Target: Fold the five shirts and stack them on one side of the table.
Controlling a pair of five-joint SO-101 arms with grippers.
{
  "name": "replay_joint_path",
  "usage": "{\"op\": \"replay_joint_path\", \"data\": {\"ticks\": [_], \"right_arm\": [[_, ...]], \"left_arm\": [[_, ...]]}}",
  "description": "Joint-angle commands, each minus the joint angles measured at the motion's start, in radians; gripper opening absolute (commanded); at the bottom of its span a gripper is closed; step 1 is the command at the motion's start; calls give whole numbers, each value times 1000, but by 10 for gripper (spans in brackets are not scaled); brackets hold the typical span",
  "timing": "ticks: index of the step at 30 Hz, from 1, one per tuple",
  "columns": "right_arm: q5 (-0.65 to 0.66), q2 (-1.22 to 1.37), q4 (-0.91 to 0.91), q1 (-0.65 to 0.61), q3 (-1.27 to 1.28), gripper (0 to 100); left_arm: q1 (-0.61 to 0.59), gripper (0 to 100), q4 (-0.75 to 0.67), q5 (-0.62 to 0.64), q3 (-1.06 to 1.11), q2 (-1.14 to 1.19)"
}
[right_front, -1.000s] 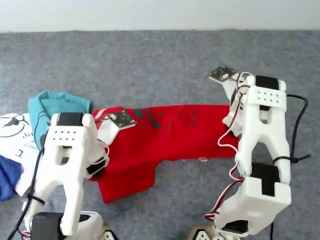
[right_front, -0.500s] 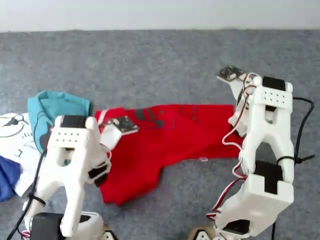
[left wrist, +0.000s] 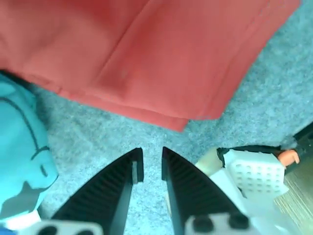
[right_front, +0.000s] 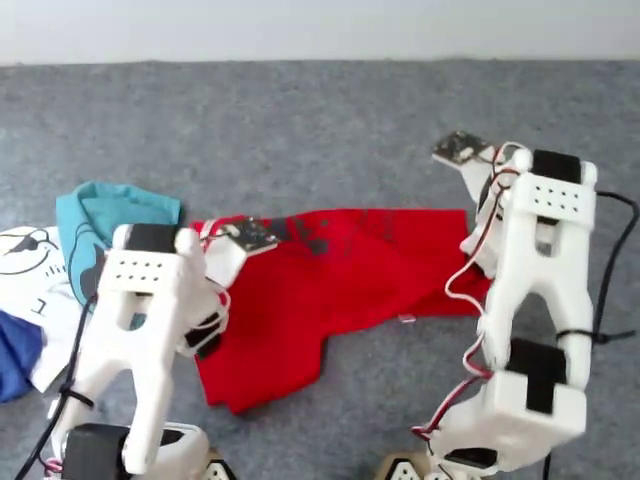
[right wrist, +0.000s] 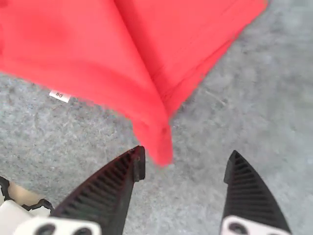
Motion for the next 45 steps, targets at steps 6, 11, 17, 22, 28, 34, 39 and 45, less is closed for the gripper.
{"op": "replay_joint_path", "data": {"ticks": [6,11,17,22,28,34,39,45], "right_arm": [[3,-354,139,12,-38,270],[-51,-532,182,39,5,270],[-120,-685,182,54,141,270],[-120,-788,182,54,250,270],[-120,-897,182,56,328,270],[-120,-932,182,56,361,270],[-120,-932,180,54,361,270],[-120,-932,180,54,361,270]], "left_arm": [[38,73,-190,163,-1,-20],[17,73,-310,175,77,-20],[-115,75,-451,150,140,-18],[-192,75,-514,100,130,38],[-215,51,-448,106,-13,218],[-167,18,-273,115,-196,161],[-92,45,-199,133,-251,94],[-74,77,-324,175,-145,190]]}}
